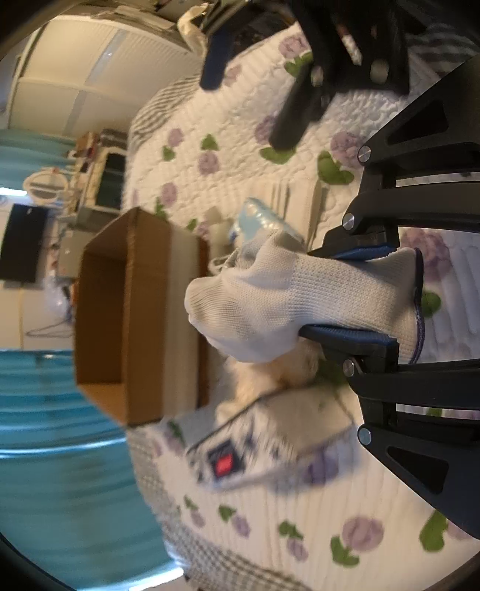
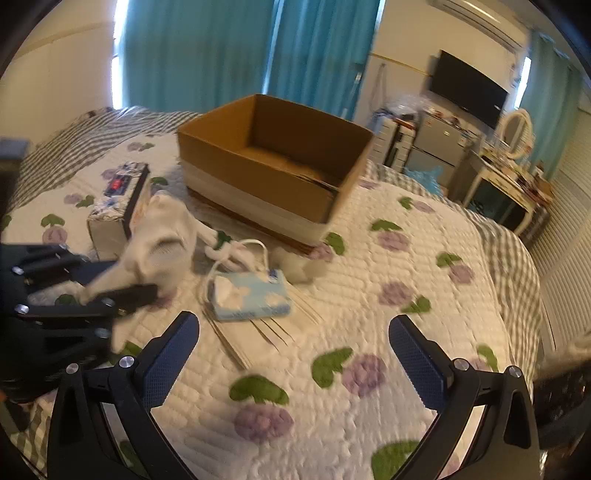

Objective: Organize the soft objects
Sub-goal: 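Lower the left tool onto the white sock and close on it, then grasp the blue tissue pack with the right tool while the left tool holds the sock, then carry the sock and tissue pack over the box and open both tools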

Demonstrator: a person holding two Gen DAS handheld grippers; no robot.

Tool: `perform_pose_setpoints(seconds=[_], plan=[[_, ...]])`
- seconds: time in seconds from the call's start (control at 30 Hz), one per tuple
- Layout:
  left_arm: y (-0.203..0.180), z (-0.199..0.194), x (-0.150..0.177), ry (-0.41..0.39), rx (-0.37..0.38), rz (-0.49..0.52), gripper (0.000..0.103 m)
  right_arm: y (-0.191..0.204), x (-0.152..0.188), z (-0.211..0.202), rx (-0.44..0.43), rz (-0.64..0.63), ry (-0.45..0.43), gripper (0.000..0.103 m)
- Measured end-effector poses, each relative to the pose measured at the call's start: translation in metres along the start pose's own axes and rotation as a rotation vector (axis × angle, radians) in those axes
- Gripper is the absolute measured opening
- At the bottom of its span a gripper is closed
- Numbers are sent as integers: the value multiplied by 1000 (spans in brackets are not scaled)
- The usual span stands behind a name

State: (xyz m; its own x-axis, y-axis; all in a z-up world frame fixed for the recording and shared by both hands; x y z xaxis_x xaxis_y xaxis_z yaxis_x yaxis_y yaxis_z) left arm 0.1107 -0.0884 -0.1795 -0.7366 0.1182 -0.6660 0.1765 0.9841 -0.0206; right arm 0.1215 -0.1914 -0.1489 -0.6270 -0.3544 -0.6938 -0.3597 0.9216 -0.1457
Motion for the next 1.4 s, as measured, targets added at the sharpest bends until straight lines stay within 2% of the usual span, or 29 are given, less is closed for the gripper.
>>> perform_pose_setpoints(seconds=[0.2, 0.4, 0.5, 0.57, 0.6, 0.9, 1.1, 1.4], plan=[[20, -2, -4, -17, -71, -1, 30, 24, -11, 51, -61, -82, 93, 103], [32, 18, 4, 16, -87, -14, 30, 27, 6, 99, -86, -69, 205, 100], [36, 23, 5, 23, -84, -27, 30, 28, 12, 111, -112, -50, 239, 90], [36, 22, 5, 19, -82, -28, 30, 29, 13, 113, -134, -39, 246, 74], [36, 21, 5, 17, -83, -26, 30, 30, 13, 112, -142, -37, 244, 74], [23, -8, 2, -14, -56, -7, 30, 17, -5, 64, -107, -3, 119, 73], [14, -50, -11, -89, -29, 17, 30, 8, -23, 16, -73, 23, 37, 73], [27, -106, -61, -224, -48, 36, 30, 1, -77, -54, -26, 16, -106, 73]])
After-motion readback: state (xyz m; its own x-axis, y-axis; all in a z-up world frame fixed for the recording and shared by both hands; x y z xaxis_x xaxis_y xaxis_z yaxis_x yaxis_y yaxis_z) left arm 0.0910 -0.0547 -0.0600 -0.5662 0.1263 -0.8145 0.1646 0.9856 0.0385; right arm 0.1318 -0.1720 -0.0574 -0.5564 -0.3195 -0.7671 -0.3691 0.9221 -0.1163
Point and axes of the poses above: each gripper's, at about its wrist camera, not at the fingertips, and z roughly the way its jaws point, y to its left, x to its underside, the point moved 9 cm from there along z, roughly the way its jaws point, and after that the axes turned 1 degree about -x, right-handed, at the moved point
